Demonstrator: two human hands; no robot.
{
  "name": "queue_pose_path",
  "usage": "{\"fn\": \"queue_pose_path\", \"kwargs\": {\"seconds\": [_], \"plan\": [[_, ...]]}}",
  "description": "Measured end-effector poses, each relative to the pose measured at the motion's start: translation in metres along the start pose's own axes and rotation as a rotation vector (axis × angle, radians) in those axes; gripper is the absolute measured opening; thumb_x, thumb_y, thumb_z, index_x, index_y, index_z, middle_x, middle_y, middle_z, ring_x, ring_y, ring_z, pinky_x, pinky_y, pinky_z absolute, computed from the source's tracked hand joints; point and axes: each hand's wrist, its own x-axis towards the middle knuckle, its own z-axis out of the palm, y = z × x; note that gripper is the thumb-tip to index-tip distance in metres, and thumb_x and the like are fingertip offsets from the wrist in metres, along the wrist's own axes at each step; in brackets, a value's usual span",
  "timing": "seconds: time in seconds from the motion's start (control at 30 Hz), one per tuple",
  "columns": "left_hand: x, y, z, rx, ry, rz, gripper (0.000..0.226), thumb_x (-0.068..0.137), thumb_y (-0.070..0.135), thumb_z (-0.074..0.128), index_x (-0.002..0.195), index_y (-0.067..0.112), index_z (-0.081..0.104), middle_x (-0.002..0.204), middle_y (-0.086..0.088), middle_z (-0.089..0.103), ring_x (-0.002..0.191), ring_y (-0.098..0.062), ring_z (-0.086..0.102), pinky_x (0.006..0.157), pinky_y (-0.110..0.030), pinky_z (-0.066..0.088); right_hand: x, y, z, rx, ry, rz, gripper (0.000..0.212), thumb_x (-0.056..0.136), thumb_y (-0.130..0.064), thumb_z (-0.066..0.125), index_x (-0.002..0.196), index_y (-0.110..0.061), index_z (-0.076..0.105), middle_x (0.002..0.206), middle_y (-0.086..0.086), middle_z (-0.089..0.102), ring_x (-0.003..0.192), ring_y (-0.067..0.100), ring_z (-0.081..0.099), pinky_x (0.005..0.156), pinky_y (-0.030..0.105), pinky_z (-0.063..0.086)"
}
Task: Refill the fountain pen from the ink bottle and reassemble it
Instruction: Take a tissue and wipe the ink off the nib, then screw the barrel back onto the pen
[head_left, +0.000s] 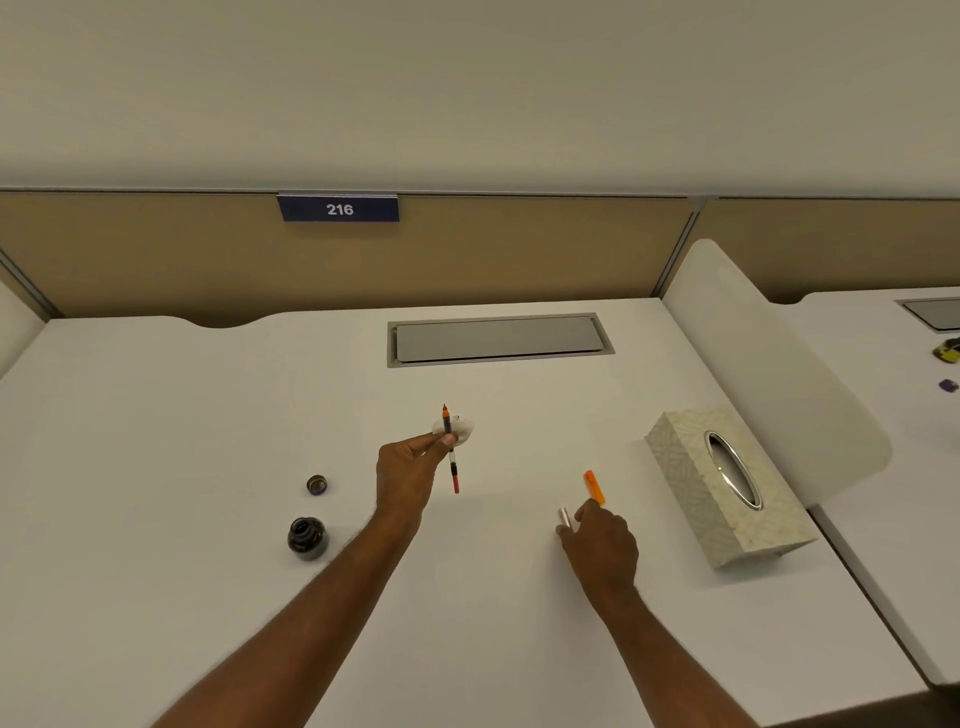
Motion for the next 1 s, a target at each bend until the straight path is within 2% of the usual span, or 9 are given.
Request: {"fn": "queue_pose_path", "kwargs": {"seconds": [0.1,0.17,0.27,0.33,0.43,0.53,0.6,0.73,1.0], "plan": [[0.000,0.001,-0.001,0.020,-0.012,-0.005,0.019,0.091,0.003,0.064,0.105,0.005,0.077,0.108,-0.002,0.078,0.113,-0.007,0.068,0.107,-0.023,0.044,0.000,0.000,0.004,-0.072,-0.056,-0.015,0.028,0.090,-0.043,0.057,0.097,-0.016,0.061,0.093,0.000,0.068,0.090,0.021,0.063,0.072,0.032,0.049],[0.001,0.002,-0.001,0.017,-0.001,-0.012,0.019,0.091,0.002,0.064,0.105,0.003,0.077,0.109,-0.003,0.077,0.111,-0.005,0.069,0.106,-0.020,0.045,0.002,-0.006,0.000,-0.022,-0.077,0.010,0.024,0.090,-0.041,0.056,0.088,-0.018,0.063,0.087,-0.003,0.068,0.086,0.020,0.064,0.072,0.033,0.052],[0.004,0.006,-0.002,0.003,0.018,-0.004,0.020,0.090,0.000,0.064,0.106,-0.002,0.075,0.110,-0.008,0.076,0.102,0.003,0.070,0.093,-0.007,0.049,0.000,-0.027,-0.013,0.340,-0.107,0.023,0.016,0.083,-0.035,0.069,0.072,-0.024,0.063,0.069,-0.009,0.066,0.069,0.011,0.063,0.063,0.031,0.052],[0.007,0.010,-0.003,-0.022,0.015,0.002,0.020,0.090,0.000,0.064,0.107,-0.004,0.074,0.110,-0.010,0.076,0.102,0.001,0.070,0.088,-0.005,0.049,-0.008,-0.050,-0.024,0.566,-0.117,-0.051,0.016,0.077,-0.030,0.077,0.069,-0.024,0.063,0.067,-0.009,0.067,0.065,0.006,0.062,0.060,0.024,0.047],[0.009,0.020,-0.001,-0.042,0.002,-0.004,0.022,0.091,0.006,0.066,0.110,0.001,0.075,0.110,-0.006,0.077,0.107,-0.003,0.070,0.096,-0.012,0.049,-0.022,-0.084,-0.039,0.763,-0.135,-0.171,0.012,0.077,-0.024,0.080,0.073,-0.022,0.068,0.069,-0.009,0.070,0.068,0.005,0.065,0.060,0.020,0.048],[0.009,0.035,0.004,-0.028,0.024,-0.010,0.023,0.092,0.013,0.066,0.113,0.005,0.074,0.108,0.000,0.076,0.092,0.013,0.069,0.087,-0.011,0.043,-0.029,-0.106,-0.048,0.817,-0.170,-0.219,0.009,0.079,-0.024,0.079,0.078,-0.021,0.070,0.072,-0.010,0.071,0.070,0.004,0.065,0.062,0.016,0.051],[0.009,0.042,0.007,-0.034,0.049,-0.002,0.024,0.092,0.014,0.066,0.114,0.006,0.074,0.105,0.002,0.074,0.083,0.016,0.067,0.087,-0.015,0.043,-0.030,-0.114,-0.050,0.821,-0.185,-0.234,0.010,0.080,-0.025,0.079,0.080,-0.020,0.071,0.073,-0.010,0.071,0.071,0.003,0.065,0.062,0.013,0.050],[0.010,0.051,0.007,-0.043,0.076,-0.003,0.023,0.093,0.015,0.065,0.114,0.010,0.072,0.103,0.002,0.072,0.085,0.010,0.063,0.100,-0.030,0.042,-0.029,-0.121,-0.057,0.844,-0.169,-0.253,0.010,0.080,-0.025,0.079,0.080,-0.018,0.071,0.072,-0.010,0.071,0.070,0.004,0.065,0.061,0.012,0.050],[0.015,0.062,0.004,-0.048,0.099,0.011,0.020,0.092,0.020,0.066,0.110,0.015,0.075,0.103,0.003,0.073,0.099,-0.007,0.065,0.109,-0.041,0.039,-0.024,-0.138,-0.069,0.874,-0.170,-0.271,0.010,0.082,-0.024,0.078,0.080,-0.022,0.068,0.070,-0.013,0.069,0.069,0.001,0.066,0.060,0.009,0.050]]}}
